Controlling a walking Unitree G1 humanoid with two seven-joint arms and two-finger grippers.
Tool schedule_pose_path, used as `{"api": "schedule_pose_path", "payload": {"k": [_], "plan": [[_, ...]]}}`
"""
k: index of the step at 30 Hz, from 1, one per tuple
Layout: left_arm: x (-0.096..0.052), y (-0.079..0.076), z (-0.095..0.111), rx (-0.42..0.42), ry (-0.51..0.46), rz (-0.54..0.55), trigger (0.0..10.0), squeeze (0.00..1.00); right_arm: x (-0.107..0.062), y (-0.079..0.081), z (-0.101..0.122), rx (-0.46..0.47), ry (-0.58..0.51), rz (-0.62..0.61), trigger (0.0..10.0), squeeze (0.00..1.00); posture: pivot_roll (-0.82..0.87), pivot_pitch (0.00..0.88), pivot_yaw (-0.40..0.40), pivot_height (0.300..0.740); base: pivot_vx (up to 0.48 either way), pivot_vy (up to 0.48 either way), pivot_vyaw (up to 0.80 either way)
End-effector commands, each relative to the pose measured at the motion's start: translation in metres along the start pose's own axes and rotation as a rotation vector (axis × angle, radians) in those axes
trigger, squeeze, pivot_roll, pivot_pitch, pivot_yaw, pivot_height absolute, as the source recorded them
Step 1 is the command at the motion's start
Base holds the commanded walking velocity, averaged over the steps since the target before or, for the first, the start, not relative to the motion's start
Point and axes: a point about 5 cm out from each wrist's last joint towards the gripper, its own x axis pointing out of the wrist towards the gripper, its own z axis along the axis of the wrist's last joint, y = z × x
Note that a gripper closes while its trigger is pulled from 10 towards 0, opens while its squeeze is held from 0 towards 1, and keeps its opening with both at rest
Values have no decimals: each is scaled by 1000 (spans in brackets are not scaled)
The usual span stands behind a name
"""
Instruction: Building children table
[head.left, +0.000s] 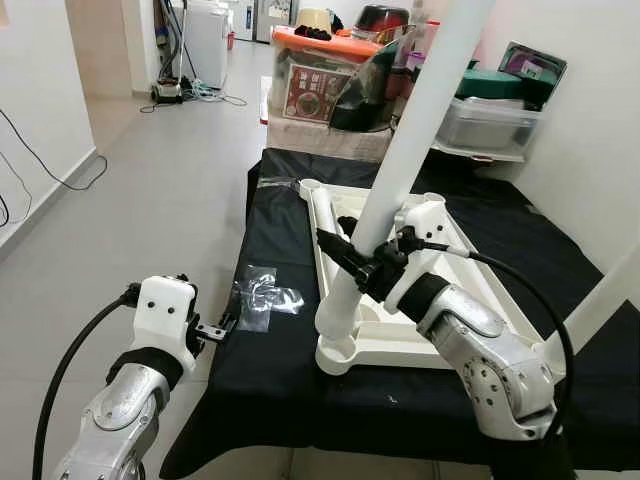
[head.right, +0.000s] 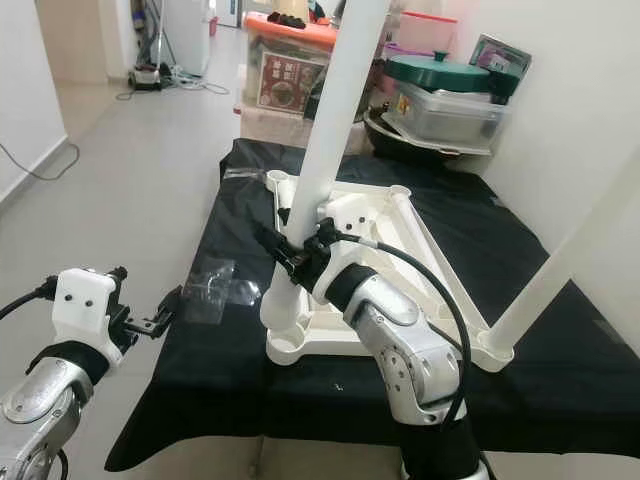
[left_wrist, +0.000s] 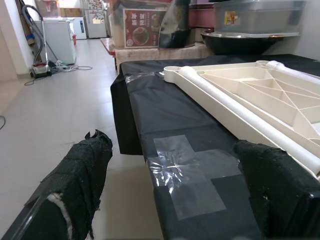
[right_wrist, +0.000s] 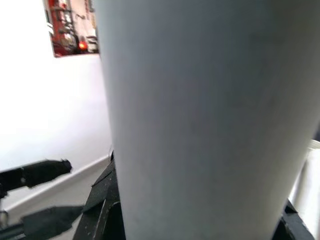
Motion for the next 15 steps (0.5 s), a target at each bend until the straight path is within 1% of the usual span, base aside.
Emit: {"api": "schedule_pose_path", "payload": {"k": [1, 2, 3, 5, 7, 9, 11, 15], "plan": [[2, -1, -3, -9, 11, -20, 10000, 0, -2, -7, 6, 40, -11, 14, 10000, 0, 125, 0, -158, 740, 0, 0, 0], [2, -1, -4, -11, 11, -21, 10000, 0, -2, -7, 6, 49, -11, 21, 10000, 0, 125, 0, -158, 740, 0, 0, 0], [1, -1, -3, -17, 12, -27, 10000, 0, -1, -9, 7, 93, -13, 28, 10000, 0, 122, 0, -150, 740, 0, 0, 0], [0, -3, -4, -25, 14, -40, 10000, 0, -1, -11, 9, 146, -17, 41, 10000, 0, 116, 0, -140, 740, 0, 0, 0], [-1, -4, -6, -29, 15, -47, 10000, 0, -1, -12, 10, 158, -20, 48, 10000, 0, 116, 0, -140, 740, 0, 0, 0], [-1, -7, -9, -32, 22, -47, 10000, 0, -2, -17, 11, 200, -23, 45, 10000, 0, 118, 0, -147, 740, 0, 0, 0], [-1, -10, -7, -48, 15, -55, 10000, 0, -3, -19, 11, 259, -31, 49, 10000, 0, 116, 0, -146, 740, 0, 0, 0], [-2, -13, -9, -51, 18, -69, 10000, 0, -3, -20, 9, 286, -22, 57, 10000, 0, 116, 0, -151, 740, 0, 0, 0]]}}
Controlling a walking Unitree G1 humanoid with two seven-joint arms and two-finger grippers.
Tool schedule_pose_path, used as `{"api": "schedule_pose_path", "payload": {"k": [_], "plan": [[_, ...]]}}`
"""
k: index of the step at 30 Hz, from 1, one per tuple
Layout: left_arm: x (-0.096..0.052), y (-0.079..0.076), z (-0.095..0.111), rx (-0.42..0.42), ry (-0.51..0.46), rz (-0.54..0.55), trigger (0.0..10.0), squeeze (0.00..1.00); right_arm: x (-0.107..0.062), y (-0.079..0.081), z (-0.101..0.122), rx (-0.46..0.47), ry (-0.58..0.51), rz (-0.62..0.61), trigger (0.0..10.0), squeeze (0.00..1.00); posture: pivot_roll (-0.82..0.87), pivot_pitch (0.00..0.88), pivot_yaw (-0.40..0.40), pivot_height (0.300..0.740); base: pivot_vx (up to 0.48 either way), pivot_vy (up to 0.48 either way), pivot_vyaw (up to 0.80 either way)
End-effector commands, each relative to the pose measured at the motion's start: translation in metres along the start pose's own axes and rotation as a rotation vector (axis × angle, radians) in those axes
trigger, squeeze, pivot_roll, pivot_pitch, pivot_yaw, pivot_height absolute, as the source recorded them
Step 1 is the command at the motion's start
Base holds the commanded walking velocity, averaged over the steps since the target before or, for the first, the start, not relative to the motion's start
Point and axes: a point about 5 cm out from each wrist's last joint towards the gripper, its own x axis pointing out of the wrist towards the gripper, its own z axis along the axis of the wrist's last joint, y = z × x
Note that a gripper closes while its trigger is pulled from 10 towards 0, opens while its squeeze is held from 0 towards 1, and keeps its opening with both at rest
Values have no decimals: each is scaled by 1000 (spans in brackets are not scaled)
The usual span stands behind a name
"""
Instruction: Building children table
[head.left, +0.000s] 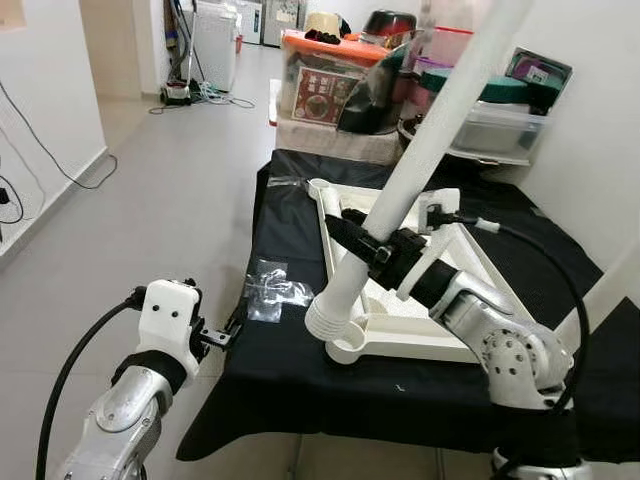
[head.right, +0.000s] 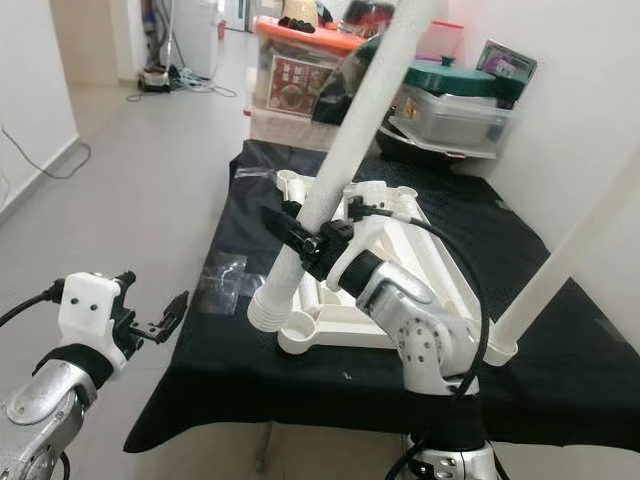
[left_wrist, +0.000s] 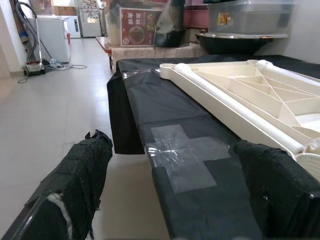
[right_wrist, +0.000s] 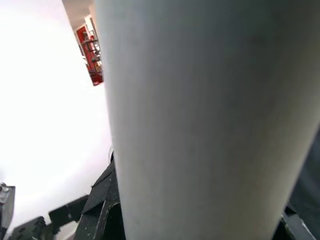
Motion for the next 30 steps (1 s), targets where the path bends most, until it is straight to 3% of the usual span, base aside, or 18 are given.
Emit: {"api": "schedule_pose_path", "payload": {"k": [1, 10, 18, 21, 30], "plan": [[-1, -5, -4, -23, 6, -23, 10000, 0, 0, -3, 2, 27, 3, 4, 10000, 0, 116, 0, -151, 740, 0, 0, 0], [-1, -4, -4, -22, -5, -19, 10000, 0, 6, -14, -4, 36, 22, -76, 10000, 0, 122, 0, -164, 740, 0, 0, 0], [-1, -6, -1, -47, -23, -31, 10000, 0, 10, -24, -3, -112, -5, -246, 10000, 0, 120, 0, -165, 740, 0, 0, 0], [0, -5, -1, -53, -30, -25, 10000, 0, 9, -28, 1, -215, -42, -334, 10000, 0, 114, 0, -155, 740, 0, 0, 0], [3, -5, 1, -73, -41, -30, 10000, 0, 7, -27, 4, -285, -88, -397, 10000, 0, 105, 0, -148, 740, 133, 0, 0]]}}
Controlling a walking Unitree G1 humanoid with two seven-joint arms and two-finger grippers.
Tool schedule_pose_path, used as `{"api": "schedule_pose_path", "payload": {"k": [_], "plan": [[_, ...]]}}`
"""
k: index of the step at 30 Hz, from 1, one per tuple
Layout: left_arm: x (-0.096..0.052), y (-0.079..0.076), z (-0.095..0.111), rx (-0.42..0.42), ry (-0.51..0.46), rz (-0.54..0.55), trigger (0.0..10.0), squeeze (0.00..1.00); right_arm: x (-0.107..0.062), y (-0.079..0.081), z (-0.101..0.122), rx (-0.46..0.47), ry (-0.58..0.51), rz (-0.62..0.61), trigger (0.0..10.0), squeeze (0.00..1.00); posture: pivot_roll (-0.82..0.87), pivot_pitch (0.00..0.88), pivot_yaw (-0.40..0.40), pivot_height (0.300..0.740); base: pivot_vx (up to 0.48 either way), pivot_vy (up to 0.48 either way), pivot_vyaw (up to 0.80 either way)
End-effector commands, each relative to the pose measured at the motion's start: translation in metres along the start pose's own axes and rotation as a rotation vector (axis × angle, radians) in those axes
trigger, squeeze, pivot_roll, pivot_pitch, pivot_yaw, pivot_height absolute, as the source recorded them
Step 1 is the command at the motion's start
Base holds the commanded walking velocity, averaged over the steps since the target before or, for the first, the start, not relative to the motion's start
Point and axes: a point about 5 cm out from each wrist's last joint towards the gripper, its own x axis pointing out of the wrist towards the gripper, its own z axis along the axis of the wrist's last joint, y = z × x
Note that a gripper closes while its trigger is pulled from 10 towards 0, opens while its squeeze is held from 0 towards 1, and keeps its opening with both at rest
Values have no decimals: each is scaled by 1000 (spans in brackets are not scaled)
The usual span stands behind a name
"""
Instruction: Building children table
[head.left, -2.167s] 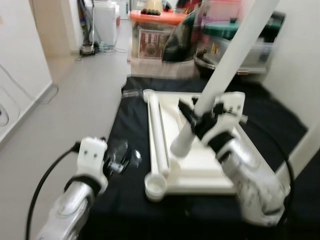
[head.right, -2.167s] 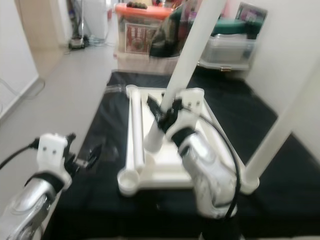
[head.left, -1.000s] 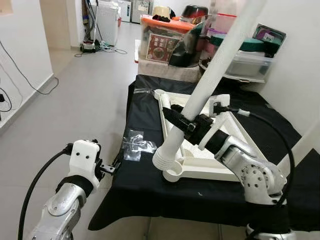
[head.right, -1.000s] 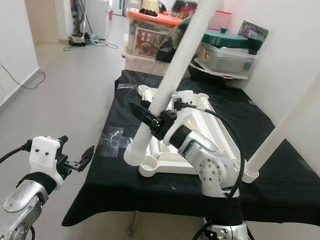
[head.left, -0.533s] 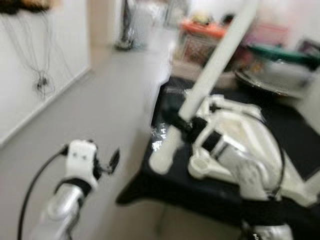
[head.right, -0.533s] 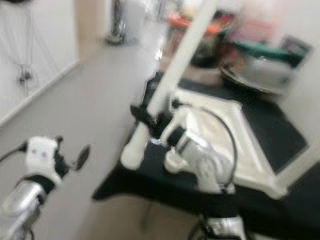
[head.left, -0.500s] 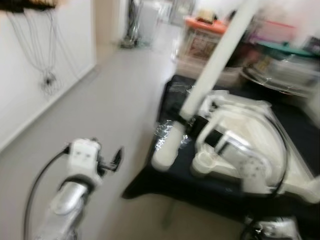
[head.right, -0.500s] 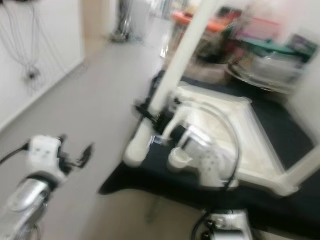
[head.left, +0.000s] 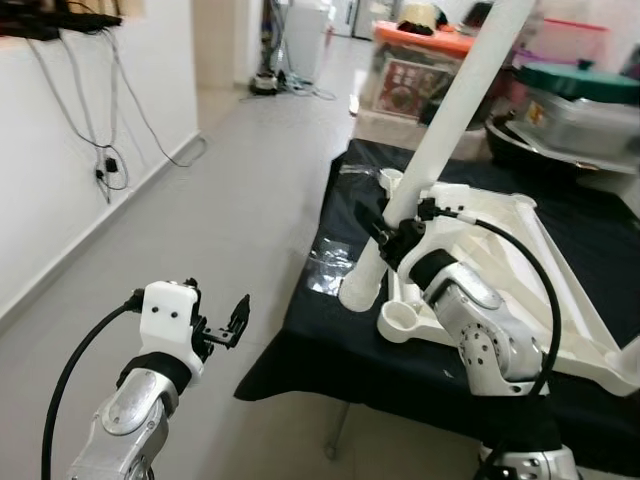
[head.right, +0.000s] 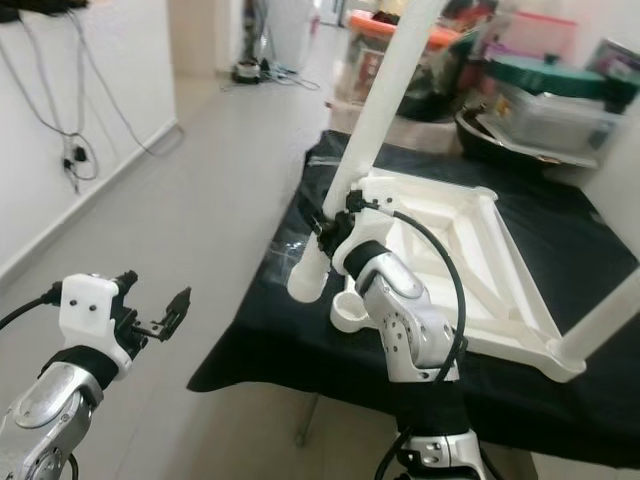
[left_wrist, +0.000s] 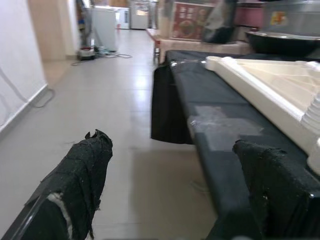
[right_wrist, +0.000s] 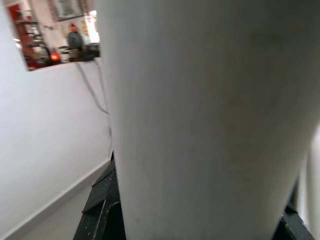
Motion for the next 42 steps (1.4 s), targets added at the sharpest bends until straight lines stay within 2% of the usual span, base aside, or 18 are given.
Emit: {"api": "schedule_pose_path", "payload": {"k": [1, 17, 28, 33, 34, 42], "plan": [[2, -2, -2, -18, 5, -12, 10000, 0, -2, 3, 3, -23, -38, -12, 10000, 0, 95, 0, -140, 740, 285, 0, 0], [6, -4, 1, -15, -10, -37, 10000, 0, -2, 14, -1, -46, -73, -25, 10000, 0, 96, 0, -142, 740, 283, 0, -29], [7, -5, 2, -12, -11, -35, 10000, 0, -2, 17, -3, -58, -71, -17, 10000, 0, 95, 0, -139, 740, 0, 0, -84], [7, -4, 2, -20, -13, -35, 10000, 0, -3, 20, -3, -46, -70, 14, 10000, 0, 93, 0, -138, 740, 0, 0, -730], [6, -4, 2, -24, -11, -36, 10000, 0, -4, 21, -2, -83, -70, 35, 10000, 0, 88, 0, -138, 740, 0, 0, 0], [4, -1, 1, -45, -3, -28, 10000, 0, -5, 24, -5, -88, -44, 93, 10000, 0, 87, 0, -143, 740, 0, 39, 0]]}}
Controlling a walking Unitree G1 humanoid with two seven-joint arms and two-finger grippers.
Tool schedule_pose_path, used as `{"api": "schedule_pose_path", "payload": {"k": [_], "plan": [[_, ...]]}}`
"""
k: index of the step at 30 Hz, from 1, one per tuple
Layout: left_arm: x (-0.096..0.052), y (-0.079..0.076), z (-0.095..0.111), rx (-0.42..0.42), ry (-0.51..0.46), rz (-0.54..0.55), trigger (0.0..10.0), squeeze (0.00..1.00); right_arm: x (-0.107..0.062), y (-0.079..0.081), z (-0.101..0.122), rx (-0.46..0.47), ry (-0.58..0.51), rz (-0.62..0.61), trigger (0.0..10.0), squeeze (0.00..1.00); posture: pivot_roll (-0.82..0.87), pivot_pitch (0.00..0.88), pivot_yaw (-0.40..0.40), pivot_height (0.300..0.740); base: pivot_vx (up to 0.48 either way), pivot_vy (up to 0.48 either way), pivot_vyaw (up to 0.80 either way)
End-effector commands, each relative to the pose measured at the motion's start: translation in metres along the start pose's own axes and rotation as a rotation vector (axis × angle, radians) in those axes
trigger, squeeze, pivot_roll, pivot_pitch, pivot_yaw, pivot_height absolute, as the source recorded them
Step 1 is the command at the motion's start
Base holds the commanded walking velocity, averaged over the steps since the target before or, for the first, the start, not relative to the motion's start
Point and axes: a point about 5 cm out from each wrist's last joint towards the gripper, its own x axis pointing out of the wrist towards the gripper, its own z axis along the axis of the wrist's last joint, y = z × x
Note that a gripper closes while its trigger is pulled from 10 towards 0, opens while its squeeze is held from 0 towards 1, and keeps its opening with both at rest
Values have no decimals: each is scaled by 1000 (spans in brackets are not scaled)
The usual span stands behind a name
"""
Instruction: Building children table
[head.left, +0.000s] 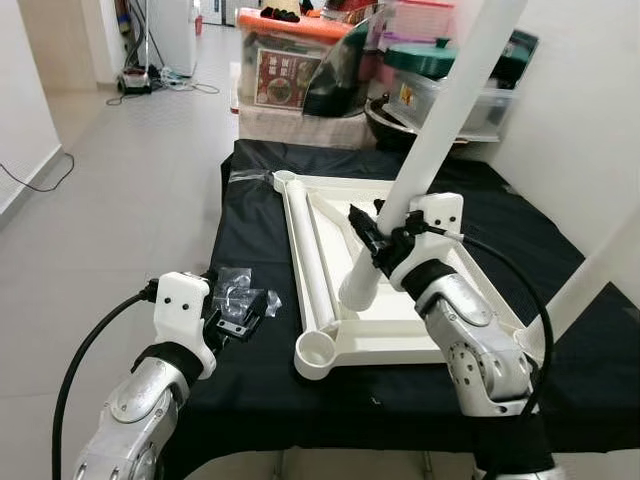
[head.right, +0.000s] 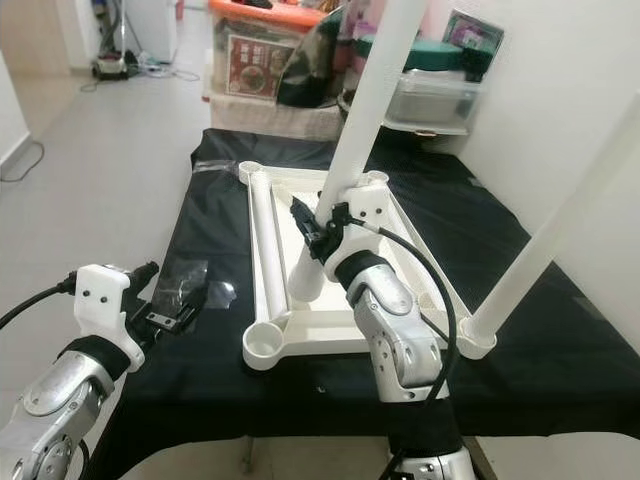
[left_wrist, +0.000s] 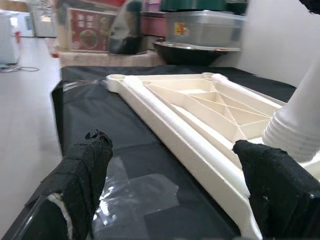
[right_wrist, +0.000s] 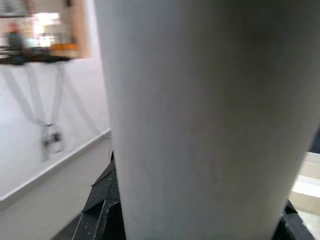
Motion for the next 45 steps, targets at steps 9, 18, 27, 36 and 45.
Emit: {"api": "schedule_pose_path", "payload": {"k": [9, 18, 27, 36, 45], "plan": [[-2, -2, 0, -27, -2, -9, 10000, 0, 0, 9, 2, 28, 3, 61, 10000, 0, 88, 0, -148, 740, 0, 320, -267], [-1, -3, -1, -3, 0, -12, 10000, 0, -2, 10, -1, 0, 19, 91, 10000, 0, 88, 0, -147, 740, 0, 0, -60], [1, -5, -3, 15, 7, -14, 10000, 0, -3, 6, -5, 8, 55, 92, 10000, 0, 87, 0, -152, 740, 0, 0, -771], [3, -6, -3, 26, 5, -20, 10000, 0, -9, 13, -7, -24, 84, 276, 10000, 0, 82, 0, -153, 740, 0, 0, -178], [1, -4, -3, 55, 4, 0, 10000, 0, -11, 24, -9, -51, 86, 426, 10000, 0, 98, 0, -172, 740, 0, 0, 0]]}}
